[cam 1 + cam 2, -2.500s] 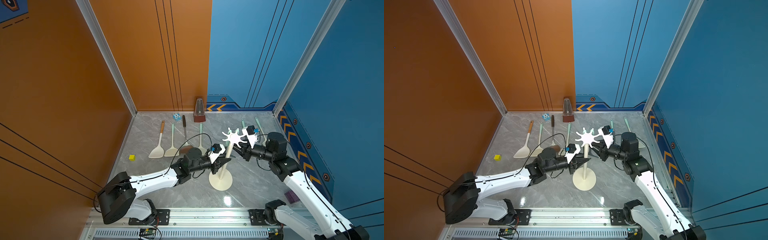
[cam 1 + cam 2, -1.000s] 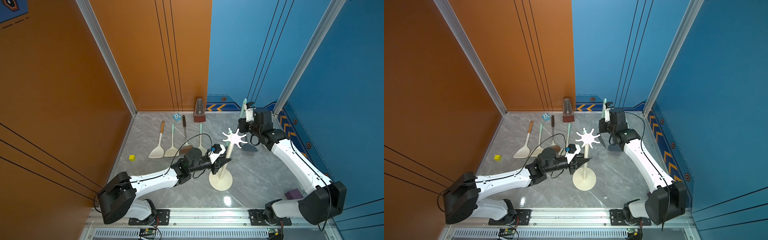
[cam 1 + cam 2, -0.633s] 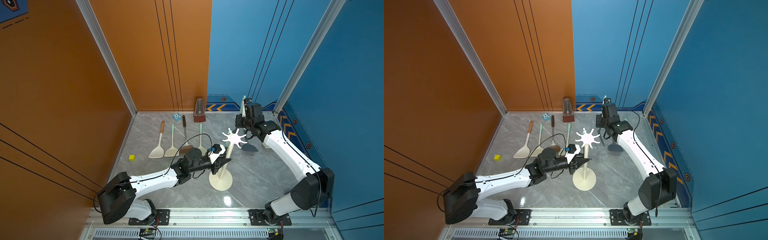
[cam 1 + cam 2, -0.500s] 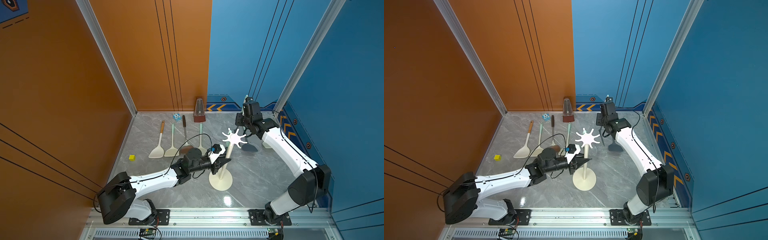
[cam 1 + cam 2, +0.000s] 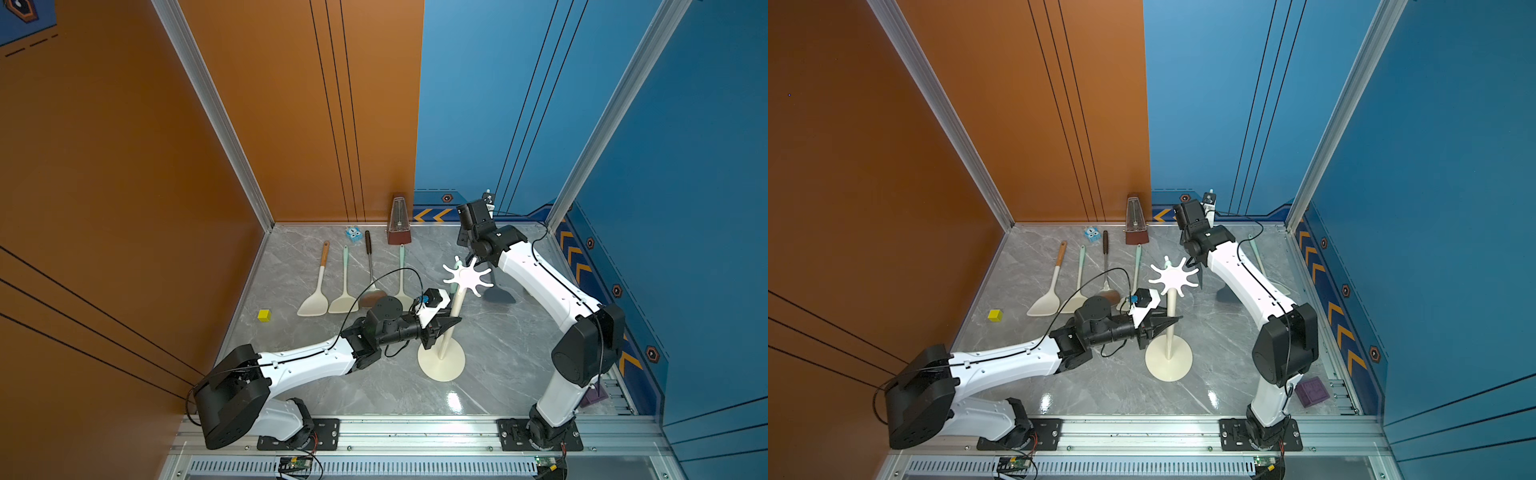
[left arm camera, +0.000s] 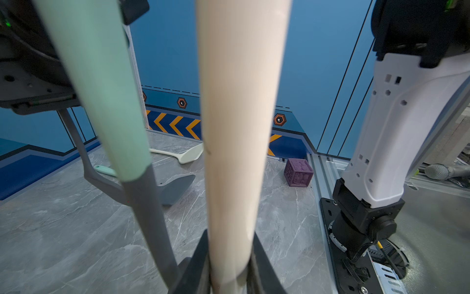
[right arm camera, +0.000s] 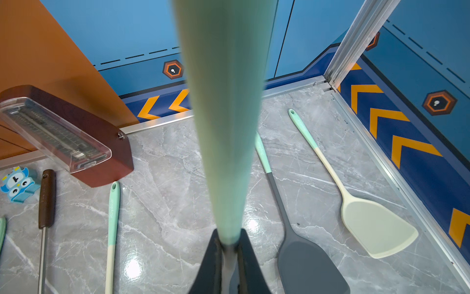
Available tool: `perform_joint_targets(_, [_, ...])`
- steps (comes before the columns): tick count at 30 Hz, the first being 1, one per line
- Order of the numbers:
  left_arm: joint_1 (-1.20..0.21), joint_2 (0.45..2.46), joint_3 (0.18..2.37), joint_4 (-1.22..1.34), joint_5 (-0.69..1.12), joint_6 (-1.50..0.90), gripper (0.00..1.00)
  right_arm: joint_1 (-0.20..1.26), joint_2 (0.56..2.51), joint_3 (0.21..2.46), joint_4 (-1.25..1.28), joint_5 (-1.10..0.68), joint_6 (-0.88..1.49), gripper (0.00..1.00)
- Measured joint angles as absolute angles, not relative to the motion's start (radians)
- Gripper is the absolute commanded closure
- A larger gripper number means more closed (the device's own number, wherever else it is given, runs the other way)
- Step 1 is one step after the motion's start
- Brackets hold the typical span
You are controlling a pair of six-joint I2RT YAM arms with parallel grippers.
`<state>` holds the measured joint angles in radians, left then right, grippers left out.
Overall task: Take the spatula off the kitchen utensil rack
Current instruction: Place the spatula at the center of the board.
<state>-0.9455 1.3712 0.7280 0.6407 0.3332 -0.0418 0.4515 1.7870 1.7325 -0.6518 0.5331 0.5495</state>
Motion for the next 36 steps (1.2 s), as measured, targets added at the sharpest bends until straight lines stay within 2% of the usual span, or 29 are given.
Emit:
perform_joint_targets(13, [-0.948,1.362,0.717,0.648,0.321,-0.042,0.84,0.445,2.114,2.135,-0.963,0.661,0.843,1.00])
perform_joint_targets(18, [-0.949,1.356,0.710,0.649,0.318,-0.042,0.84,0.445,2.214,2.207,-1.072,0.701,0.930,1.00])
perform_joint_targets(36, [-0.949,1.349,0.704,0.650,0.314,-0.042,0.84,0.426,2.405,2.376,-1.087,0.862,1.021,1.00])
